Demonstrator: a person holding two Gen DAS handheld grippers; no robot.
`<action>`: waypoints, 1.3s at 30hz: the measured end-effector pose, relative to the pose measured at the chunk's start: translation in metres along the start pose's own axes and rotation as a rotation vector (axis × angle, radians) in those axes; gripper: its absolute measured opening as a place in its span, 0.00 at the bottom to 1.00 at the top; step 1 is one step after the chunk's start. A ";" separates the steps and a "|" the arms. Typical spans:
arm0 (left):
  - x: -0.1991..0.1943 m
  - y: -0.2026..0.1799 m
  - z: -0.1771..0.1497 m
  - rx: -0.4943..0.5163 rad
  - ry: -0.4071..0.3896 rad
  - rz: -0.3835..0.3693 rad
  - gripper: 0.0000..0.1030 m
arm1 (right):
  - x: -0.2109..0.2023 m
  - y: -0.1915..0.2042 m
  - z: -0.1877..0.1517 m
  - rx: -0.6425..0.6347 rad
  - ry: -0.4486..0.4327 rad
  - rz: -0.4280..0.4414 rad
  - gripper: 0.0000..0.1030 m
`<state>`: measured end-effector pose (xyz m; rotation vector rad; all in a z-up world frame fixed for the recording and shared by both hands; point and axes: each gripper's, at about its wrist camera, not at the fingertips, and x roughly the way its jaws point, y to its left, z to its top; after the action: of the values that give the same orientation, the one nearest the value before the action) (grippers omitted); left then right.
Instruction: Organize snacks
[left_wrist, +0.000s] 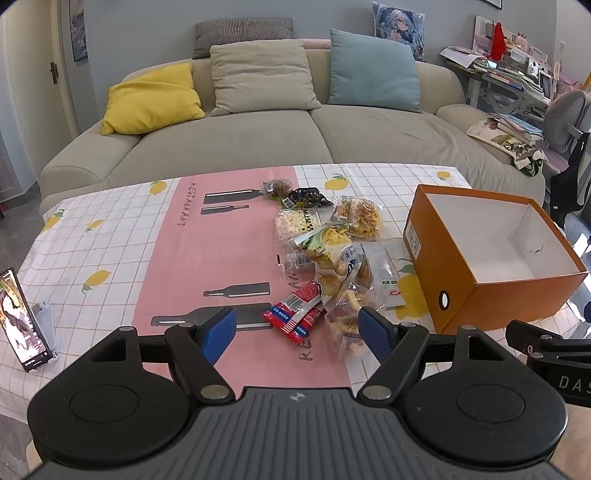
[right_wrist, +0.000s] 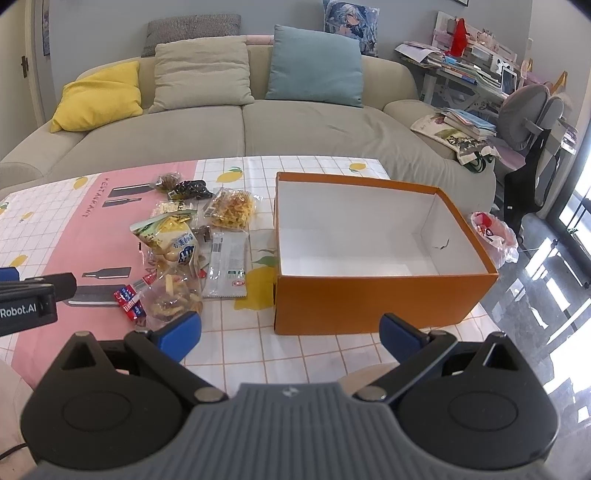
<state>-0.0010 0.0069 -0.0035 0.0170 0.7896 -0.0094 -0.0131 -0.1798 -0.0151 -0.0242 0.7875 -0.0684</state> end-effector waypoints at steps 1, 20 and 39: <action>0.000 0.000 0.000 0.000 -0.001 0.001 0.85 | 0.000 0.000 0.000 -0.001 0.000 -0.001 0.97; 0.000 -0.001 -0.001 0.001 0.001 0.001 0.85 | 0.001 -0.004 -0.001 0.018 0.014 -0.010 0.97; 0.002 -0.005 -0.003 0.008 0.007 0.001 0.85 | 0.001 -0.006 -0.001 0.028 0.023 -0.014 0.97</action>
<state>-0.0016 0.0018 -0.0075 0.0252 0.7963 -0.0119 -0.0132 -0.1859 -0.0166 -0.0023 0.8093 -0.0926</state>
